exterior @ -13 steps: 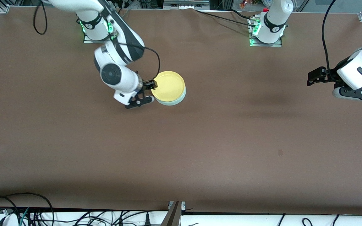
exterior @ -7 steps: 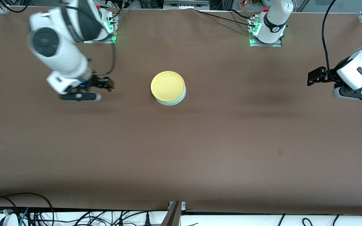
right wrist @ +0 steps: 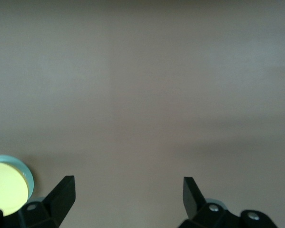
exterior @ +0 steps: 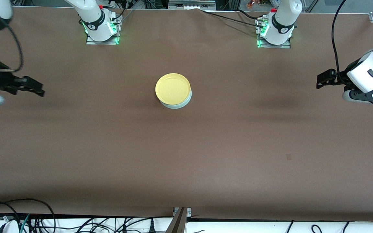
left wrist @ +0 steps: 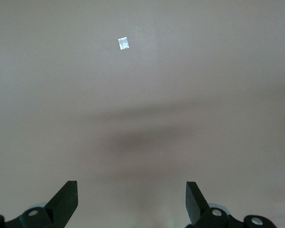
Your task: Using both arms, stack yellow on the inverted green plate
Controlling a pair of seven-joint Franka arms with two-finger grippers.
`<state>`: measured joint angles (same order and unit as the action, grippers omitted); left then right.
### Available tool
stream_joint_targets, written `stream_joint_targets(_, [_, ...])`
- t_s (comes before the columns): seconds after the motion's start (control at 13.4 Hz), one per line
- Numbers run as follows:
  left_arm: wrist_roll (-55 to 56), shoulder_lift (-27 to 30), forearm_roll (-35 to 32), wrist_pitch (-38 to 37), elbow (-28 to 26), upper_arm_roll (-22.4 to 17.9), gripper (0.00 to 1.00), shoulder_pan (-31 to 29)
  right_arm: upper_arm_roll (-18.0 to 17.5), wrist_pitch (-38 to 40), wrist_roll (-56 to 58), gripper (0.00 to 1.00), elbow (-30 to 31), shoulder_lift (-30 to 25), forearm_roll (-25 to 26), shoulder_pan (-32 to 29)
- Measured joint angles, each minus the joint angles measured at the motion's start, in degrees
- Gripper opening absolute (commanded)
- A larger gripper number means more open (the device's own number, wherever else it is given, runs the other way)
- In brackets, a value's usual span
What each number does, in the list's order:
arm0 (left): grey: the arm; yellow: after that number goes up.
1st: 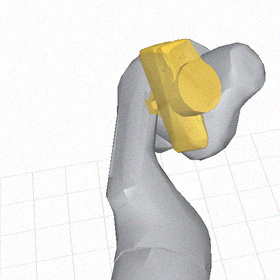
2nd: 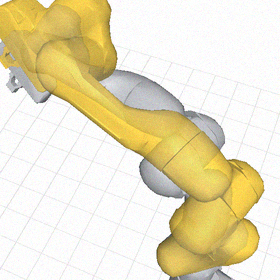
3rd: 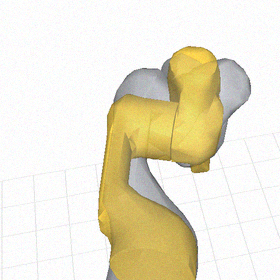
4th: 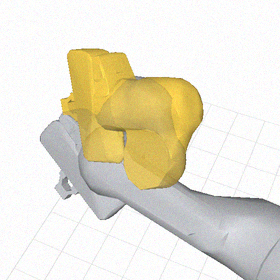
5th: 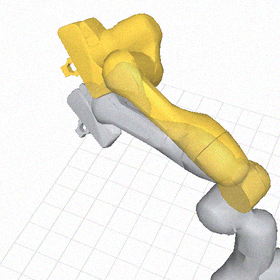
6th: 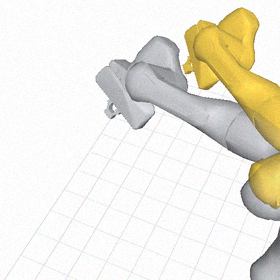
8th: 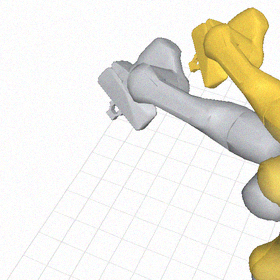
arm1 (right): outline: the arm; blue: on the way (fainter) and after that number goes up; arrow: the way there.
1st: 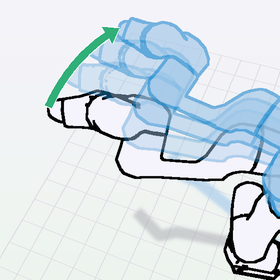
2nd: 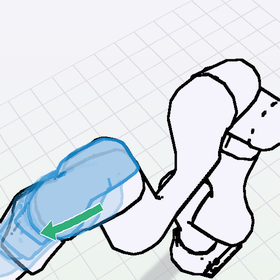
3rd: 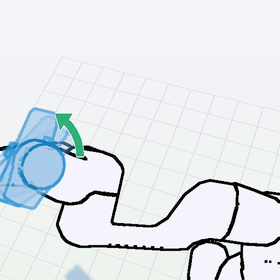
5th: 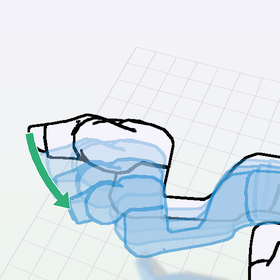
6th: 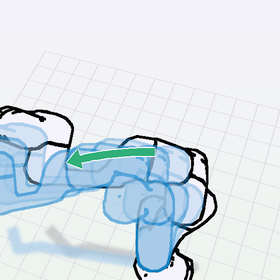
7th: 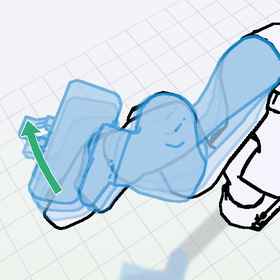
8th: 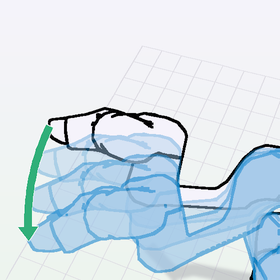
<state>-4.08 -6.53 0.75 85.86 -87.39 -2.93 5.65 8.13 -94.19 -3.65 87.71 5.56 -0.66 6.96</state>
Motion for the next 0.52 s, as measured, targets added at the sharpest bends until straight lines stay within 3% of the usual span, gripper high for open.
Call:
stream_joint_targets(0.3, [0.0,-0.02,0.0,0.0,0.01,0.0,1.0,0.0,-4.28,-0.45,0.17,1.0,2.91,-2.54,2.01,-2.89])
stream_joint_targets(0.52, [0.0,-0.03,0.0,-0.01,0.01,0.0,1.0,0.0,-5.16,-1.24,0.1,1.0,5.83,-3.29,2.3,-3.19])
